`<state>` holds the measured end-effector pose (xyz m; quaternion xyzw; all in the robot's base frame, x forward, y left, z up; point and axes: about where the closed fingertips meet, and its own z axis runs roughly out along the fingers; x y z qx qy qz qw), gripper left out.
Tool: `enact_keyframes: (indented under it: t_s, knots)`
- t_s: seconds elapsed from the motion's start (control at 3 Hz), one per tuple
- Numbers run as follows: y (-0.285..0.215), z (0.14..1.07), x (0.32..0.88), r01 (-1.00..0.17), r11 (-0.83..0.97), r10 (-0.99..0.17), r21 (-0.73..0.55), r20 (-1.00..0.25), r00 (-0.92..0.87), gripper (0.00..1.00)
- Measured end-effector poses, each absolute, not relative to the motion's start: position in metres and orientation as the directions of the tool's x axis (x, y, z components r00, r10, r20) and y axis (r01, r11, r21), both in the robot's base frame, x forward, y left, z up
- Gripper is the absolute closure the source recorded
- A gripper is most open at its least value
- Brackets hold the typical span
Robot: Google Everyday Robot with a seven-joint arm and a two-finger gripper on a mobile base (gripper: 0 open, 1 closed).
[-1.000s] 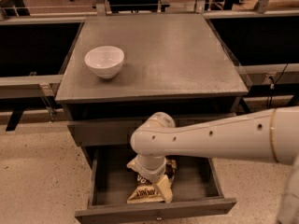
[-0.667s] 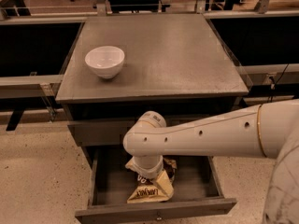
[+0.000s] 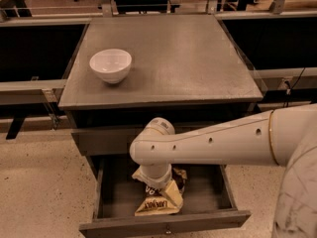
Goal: Pick brown chip bag from middle drawer and place on counter
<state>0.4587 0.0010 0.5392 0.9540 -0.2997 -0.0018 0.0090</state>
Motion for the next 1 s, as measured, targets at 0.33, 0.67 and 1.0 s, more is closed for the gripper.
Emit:
enact_keyframes:
  t_s: [0.33, 0.67, 1.0]
  knots:
    - [-0.004, 0.504, 0.474, -0.491, -0.871, -0.491, -0.024, -0.004, 0.871, 0.0]
    - [0.008, 0.463, 0.483, -0.299, -0.951, -0.299, -0.086, -0.002, 0.954, 0.0]
    - [0.014, 0.414, 0.485, -0.102, -0.99, -0.103, -0.099, 0.002, 0.995, 0.02]
